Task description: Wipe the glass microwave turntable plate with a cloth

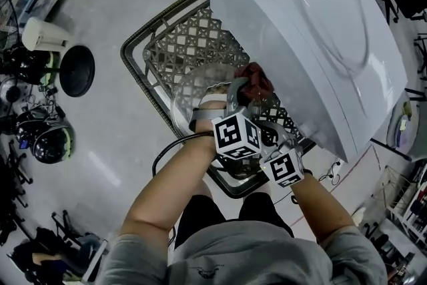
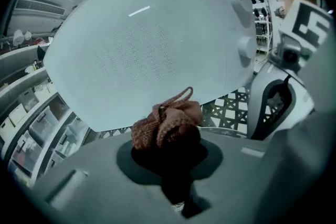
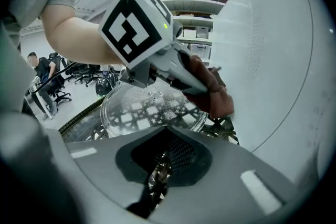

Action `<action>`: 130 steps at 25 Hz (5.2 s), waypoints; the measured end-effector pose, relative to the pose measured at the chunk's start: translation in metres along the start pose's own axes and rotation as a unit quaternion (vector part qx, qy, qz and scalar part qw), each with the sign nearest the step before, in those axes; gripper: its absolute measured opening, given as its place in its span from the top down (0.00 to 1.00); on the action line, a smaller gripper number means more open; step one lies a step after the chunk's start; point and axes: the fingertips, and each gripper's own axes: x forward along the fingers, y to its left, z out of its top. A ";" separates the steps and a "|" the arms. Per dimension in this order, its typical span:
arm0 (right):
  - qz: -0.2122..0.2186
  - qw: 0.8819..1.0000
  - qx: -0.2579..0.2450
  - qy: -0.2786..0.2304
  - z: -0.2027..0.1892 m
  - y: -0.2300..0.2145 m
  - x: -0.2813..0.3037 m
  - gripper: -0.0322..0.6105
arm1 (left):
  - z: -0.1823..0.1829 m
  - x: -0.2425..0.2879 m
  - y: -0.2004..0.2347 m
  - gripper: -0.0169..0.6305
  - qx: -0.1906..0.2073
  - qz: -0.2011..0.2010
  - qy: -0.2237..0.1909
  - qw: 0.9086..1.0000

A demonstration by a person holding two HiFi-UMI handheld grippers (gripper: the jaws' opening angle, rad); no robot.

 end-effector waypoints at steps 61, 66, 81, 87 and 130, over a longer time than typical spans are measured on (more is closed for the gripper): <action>-0.011 1.000 0.002 -0.001 -0.002 -0.001 0.001 0.94 | -0.073 -0.064 -0.032 0.88 0.016 -0.022 0.055 0.998; -0.011 1.000 0.001 0.000 -0.002 -0.001 0.001 0.94 | -0.126 -0.115 -0.027 0.88 0.004 -0.014 0.095 0.995; -0.013 1.000 -0.011 -0.008 -0.001 0.001 0.000 0.94 | -0.164 -0.149 -0.024 0.88 -0.027 -0.003 0.129 0.991; -0.019 1.000 -0.020 -0.003 0.001 0.000 0.000 0.94 | -0.097 -0.118 -0.024 0.88 -0.037 -0.025 0.056 0.997; -0.027 0.999 -0.028 -0.004 0.000 0.001 0.001 0.94 | -0.145 -0.162 -0.056 0.88 -0.072 -0.087 0.128 0.985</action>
